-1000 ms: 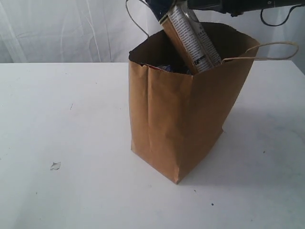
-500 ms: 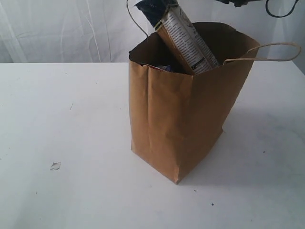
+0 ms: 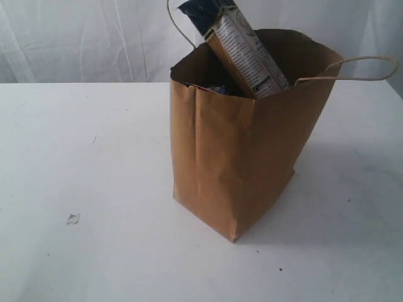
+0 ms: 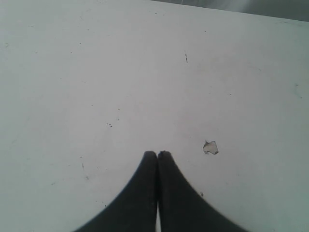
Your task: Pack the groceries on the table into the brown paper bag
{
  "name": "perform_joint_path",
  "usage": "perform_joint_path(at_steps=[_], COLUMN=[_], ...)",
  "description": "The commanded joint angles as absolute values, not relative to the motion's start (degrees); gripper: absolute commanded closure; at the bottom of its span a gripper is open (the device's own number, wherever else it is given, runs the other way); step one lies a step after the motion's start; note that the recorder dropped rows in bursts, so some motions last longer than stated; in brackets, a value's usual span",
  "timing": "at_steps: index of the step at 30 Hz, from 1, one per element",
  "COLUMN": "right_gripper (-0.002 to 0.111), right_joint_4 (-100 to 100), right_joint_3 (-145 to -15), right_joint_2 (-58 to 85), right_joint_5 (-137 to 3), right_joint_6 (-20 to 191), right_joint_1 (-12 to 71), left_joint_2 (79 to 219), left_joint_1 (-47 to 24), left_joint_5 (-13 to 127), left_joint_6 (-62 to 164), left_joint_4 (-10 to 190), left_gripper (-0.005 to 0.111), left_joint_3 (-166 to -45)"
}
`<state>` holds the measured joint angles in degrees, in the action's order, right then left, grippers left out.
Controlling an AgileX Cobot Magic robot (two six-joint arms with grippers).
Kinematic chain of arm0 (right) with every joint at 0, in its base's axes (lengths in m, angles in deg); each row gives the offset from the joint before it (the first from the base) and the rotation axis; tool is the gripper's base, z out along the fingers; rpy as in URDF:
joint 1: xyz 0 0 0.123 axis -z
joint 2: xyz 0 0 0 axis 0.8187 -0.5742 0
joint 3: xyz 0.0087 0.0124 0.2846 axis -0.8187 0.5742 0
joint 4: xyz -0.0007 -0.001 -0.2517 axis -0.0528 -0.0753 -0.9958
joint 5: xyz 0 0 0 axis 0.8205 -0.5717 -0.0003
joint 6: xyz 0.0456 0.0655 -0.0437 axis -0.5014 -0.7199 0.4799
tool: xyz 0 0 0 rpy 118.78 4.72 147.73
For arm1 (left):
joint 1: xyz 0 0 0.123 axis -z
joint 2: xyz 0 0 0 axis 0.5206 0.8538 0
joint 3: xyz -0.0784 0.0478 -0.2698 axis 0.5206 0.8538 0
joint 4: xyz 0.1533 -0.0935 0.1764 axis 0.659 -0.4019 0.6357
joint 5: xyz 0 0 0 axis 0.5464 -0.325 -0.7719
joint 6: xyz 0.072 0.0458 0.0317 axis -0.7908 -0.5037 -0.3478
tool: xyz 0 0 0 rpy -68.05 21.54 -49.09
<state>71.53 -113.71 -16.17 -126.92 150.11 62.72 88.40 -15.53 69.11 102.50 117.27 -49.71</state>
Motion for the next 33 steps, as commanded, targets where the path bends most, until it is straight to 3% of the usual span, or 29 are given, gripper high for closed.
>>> perform_joint_path(at_steps=[1,4,11,14,18,23,28,33], right_gripper=[0.097,0.108,0.108,0.108,0.108,0.108,0.108,0.108], right_joint_4=[59.90,42.67,-0.85,-10.08,-8.04,-0.25,2.19,3.14], right_joint_3=[-113.70,-113.70,-113.70,-113.70,-113.56,-108.28,-95.93,-81.69], right_joint_2=[-13.21,-12.48,-12.22,-11.41,-8.08,0.31,8.47,14.30], right_joint_5=[-126.83,-124.99,-122.21,-121.21,-114.34,-95.63,-80.92,-76.28], right_joint_6=[145.25,133.50,93.70,85.89,85.49,85.49,84.19,84.09], right_joint_1=[64.12,64.12,64.12,64.12,64.12,64.12,64.12,63.82], left_joint_2=[88.16,88.16,88.16,88.16,88.16,88.16,88.16,88.16], left_joint_1=[-15.28,-15.28,-15.28,-15.28,-15.28,-15.28,-15.28,-15.28], left_joint_5=[68.94,68.94,68.94,68.94,68.94,68.94,68.94,68.94], left_joint_6=[102.69,102.69,102.69,102.69,102.69,102.69,102.69,102.69], left_joint_4=[117.47,117.47,117.47,117.47,117.47,117.47,117.47,117.47], left_gripper=[0.107,0.107,0.107,0.107,0.107,0.107,0.107,0.107], left_joint_3=[-49.30,-49.30,-49.30,-49.30,-49.30,-49.30,-49.30,-49.30])
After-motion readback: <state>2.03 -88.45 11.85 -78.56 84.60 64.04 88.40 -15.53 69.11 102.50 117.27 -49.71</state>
